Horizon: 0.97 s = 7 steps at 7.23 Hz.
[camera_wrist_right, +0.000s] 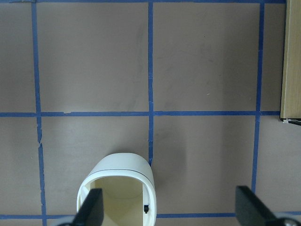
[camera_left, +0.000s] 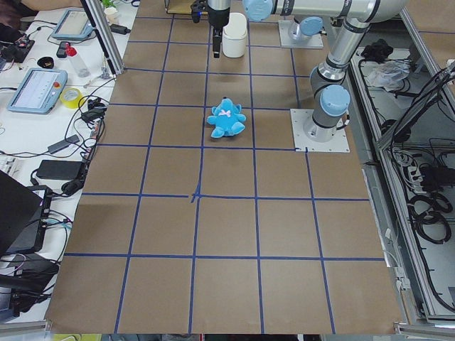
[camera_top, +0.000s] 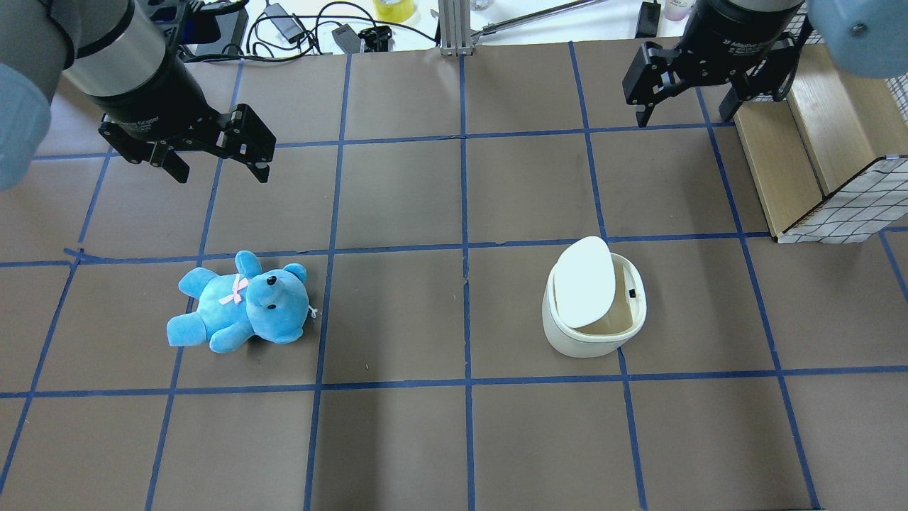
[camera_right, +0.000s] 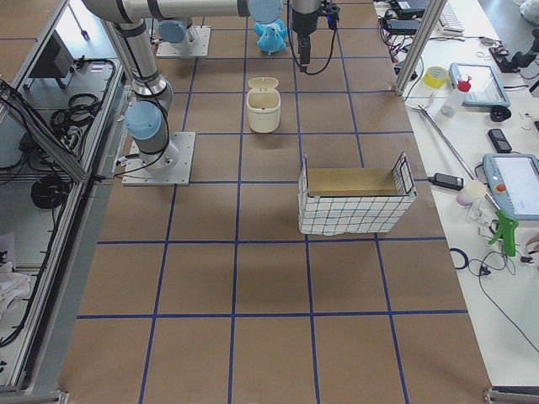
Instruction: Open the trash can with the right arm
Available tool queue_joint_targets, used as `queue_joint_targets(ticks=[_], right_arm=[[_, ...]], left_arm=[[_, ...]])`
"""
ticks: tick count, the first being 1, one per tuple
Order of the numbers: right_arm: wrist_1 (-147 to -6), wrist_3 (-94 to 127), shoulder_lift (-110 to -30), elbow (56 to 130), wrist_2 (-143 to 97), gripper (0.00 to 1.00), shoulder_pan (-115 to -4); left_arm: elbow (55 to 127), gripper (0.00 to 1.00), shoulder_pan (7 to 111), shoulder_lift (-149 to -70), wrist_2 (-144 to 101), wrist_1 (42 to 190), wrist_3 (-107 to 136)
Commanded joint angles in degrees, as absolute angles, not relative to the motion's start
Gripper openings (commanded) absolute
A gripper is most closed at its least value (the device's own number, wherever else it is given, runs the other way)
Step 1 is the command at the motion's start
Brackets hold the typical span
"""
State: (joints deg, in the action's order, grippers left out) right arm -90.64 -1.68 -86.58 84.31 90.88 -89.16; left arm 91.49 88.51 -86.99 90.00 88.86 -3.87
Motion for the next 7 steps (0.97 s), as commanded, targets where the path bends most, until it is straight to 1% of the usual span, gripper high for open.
queue_joint_targets(ticks=[1,3,5,7], right_arm=[[-90.61,-2.11,-86.57,84.29,90.96,1.0,-90.34],[-88.61,-2.2,-86.83,84.03,91.14,1.0,-90.62],[-86.23,-2.2,-86.49,82.18,92.28,1.0,-90.62],[-86.48,-4.11,-86.4,82.26,92.46,1.0,-89.83]], left_arm=[[91.49,1.0,88.51,-87.01,90.0,88.86,-3.87],[91.49,1.0,88.51,-87.01,90.0,88.86,-3.87],[91.49,1.0,88.51,-87.01,90.0,88.86,-3.87],[91.49,1.0,88.51,-87.01,90.0,88.86,-3.87]])
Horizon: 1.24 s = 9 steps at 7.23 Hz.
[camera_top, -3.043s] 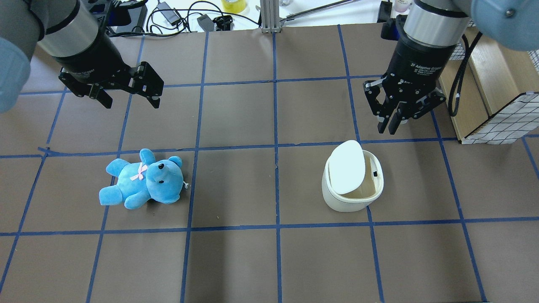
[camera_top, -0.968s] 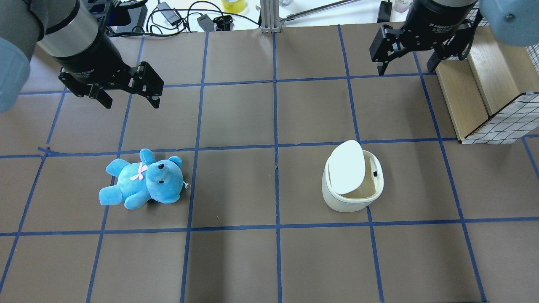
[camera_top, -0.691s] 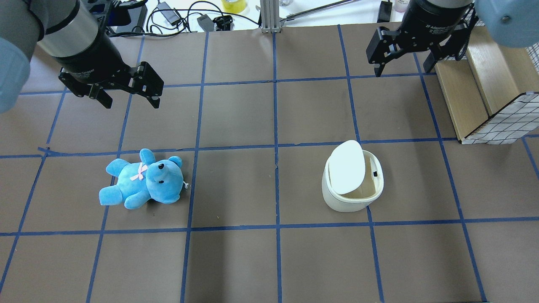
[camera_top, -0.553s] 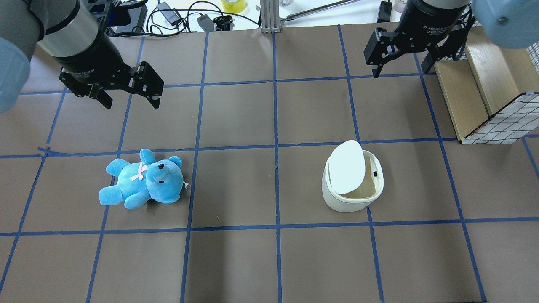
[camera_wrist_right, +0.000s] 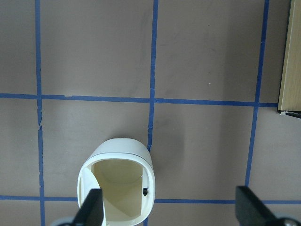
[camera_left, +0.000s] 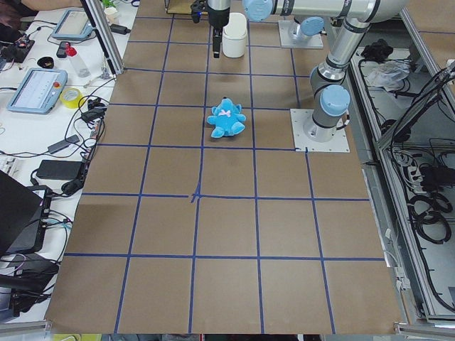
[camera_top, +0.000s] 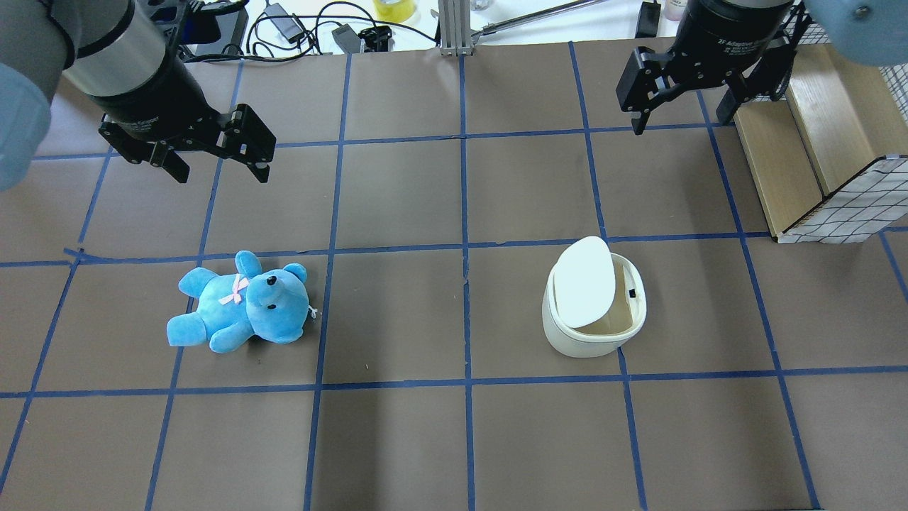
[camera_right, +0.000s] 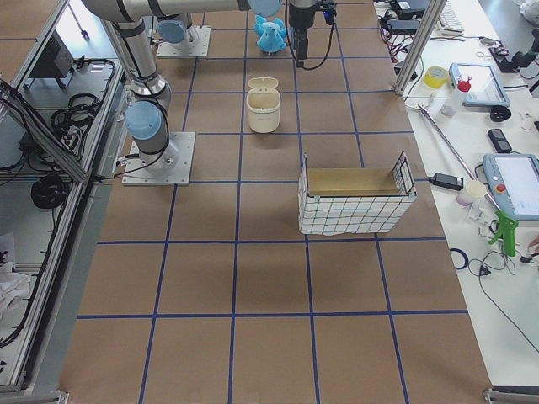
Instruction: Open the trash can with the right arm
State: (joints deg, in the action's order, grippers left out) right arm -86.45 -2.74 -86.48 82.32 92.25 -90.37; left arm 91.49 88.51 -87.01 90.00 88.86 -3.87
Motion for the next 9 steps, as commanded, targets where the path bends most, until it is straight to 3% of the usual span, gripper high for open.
queue_joint_targets(ticks=[1,9], right_arm=[[-86.57,-4.57,-86.22,82.44,92.46,1.0,-89.56],[-86.04,-2.99,-86.31,82.62,89.92,1.0,-90.09]], left_arm=[[91.49,1.0,88.51,-87.01,90.0,88.86,-3.87],[91.49,1.0,88.51,-87.01,89.91,88.86,-3.87]])
